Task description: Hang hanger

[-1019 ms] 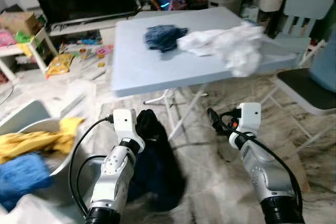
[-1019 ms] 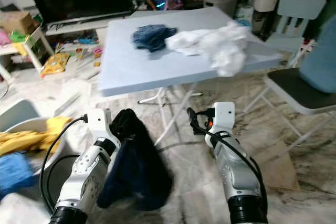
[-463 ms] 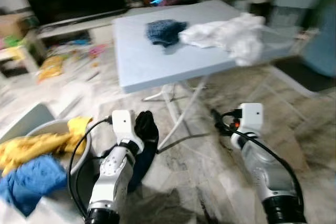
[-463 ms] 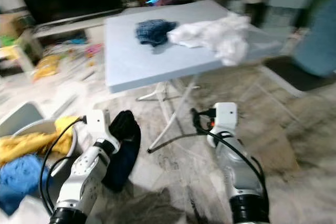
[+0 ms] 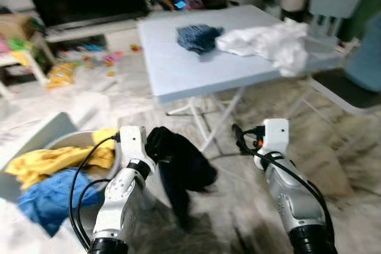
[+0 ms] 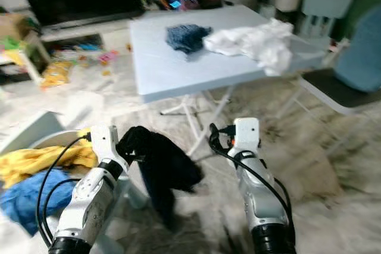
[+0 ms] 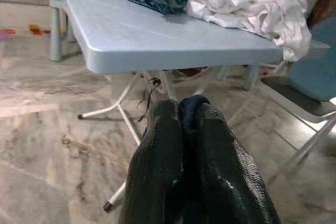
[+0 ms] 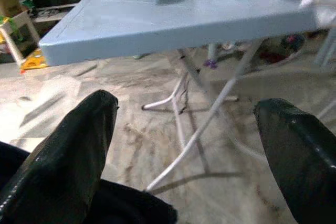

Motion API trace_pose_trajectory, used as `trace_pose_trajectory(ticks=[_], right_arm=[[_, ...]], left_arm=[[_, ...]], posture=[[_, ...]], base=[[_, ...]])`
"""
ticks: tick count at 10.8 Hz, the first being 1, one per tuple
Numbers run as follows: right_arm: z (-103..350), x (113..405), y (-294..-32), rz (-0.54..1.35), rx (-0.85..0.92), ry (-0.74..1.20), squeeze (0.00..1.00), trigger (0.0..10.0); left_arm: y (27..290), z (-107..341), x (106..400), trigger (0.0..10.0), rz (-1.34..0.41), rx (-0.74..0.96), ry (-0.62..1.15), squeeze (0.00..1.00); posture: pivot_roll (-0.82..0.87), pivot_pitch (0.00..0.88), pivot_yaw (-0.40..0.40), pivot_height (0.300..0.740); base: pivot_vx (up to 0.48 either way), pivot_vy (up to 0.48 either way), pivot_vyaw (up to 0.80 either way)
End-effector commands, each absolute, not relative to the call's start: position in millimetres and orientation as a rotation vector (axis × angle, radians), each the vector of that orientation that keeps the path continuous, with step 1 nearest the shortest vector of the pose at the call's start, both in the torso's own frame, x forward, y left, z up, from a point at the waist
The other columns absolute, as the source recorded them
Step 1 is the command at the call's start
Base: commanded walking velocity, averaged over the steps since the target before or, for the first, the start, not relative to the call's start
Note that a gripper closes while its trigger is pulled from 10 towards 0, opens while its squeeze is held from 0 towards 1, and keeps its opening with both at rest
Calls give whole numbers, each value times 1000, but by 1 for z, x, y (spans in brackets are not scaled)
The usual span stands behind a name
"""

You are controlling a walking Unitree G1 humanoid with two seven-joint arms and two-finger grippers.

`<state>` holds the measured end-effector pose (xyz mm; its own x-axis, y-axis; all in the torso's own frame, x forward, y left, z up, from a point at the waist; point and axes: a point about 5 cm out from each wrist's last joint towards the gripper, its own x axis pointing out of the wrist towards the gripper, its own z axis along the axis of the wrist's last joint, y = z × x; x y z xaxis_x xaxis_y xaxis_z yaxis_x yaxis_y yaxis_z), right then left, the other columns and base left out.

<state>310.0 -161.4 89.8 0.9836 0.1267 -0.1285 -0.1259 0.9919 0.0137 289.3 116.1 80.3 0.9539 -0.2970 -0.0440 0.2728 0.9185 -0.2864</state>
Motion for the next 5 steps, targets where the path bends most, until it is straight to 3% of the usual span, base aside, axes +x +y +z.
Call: trace_pose_trajectory(ticks=[1,5], right_arm=[[87,310,-168,86,20,166,0,10000],[91,312,-170,86,13,147,0,10000]], left_arm=[[114,93,296,10000,-306,-280,33,0],[116,97,301,10000,-295,-269,17,0]], posture=[[-213,0,86,740],[-212,0,88,740]], base=[[0,0,0],[0,0,0]])
